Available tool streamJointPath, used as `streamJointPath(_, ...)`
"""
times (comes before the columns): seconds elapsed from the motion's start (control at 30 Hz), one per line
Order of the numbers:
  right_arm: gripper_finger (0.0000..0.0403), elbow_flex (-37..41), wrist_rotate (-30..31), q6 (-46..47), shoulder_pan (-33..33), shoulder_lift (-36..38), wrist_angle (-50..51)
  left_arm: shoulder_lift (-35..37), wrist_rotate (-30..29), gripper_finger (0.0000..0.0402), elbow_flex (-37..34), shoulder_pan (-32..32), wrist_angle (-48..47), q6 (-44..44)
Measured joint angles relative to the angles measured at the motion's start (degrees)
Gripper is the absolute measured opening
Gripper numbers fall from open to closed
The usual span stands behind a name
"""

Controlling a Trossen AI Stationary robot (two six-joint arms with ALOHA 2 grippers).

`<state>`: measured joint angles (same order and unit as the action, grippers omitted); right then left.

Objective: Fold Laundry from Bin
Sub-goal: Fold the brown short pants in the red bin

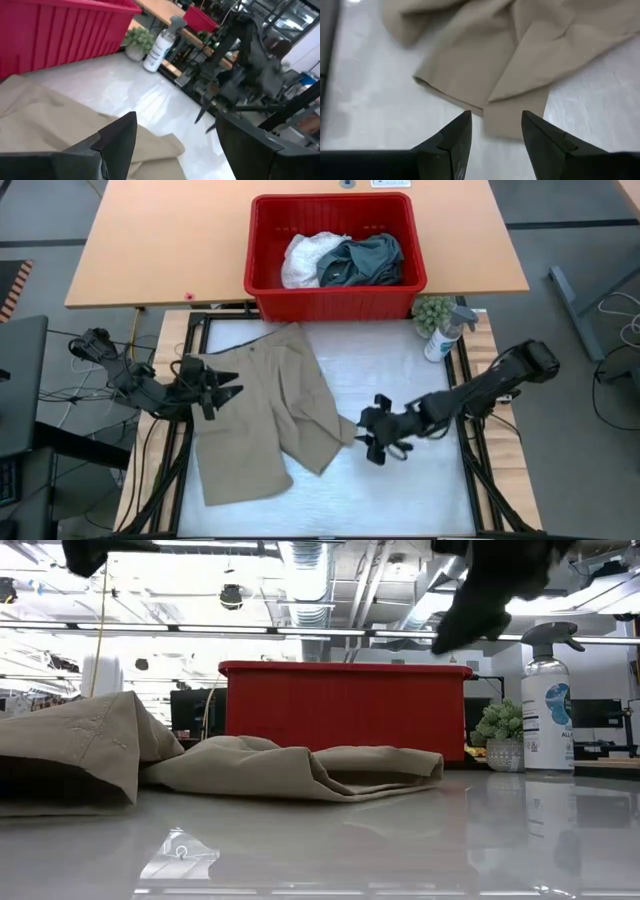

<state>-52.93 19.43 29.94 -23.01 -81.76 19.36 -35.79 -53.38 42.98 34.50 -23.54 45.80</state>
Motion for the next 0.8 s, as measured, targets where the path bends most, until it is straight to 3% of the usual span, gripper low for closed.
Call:
streamJointPath(0.43,0.0196,-6.2,2.6,-2.3,-0.6,-18.4,-1.6,-3.2,-0.8,0.0258,0.0,0.0,2.1,0.6)
streamJointPath(0.6,0.0193,-9.3,5.5,-0.8,-0.6,-23.4,3.5,-3.2,-0.8,0.0258,0.0,0.0,2.1,0.7)
streamJointPath(0.7,0.0167,-12.0,8.8,1.4,-0.6,-25.3,9.3,-3.2,-0.8,0.0258,0.0,0.0,2.0,1.3)
streamJointPath(0.8,0.0101,-14.3,10.7,1.5,-0.8,-25.4,12.7,-3.2,-0.8,0.0258,0.0,0.0,2.0,1.5)
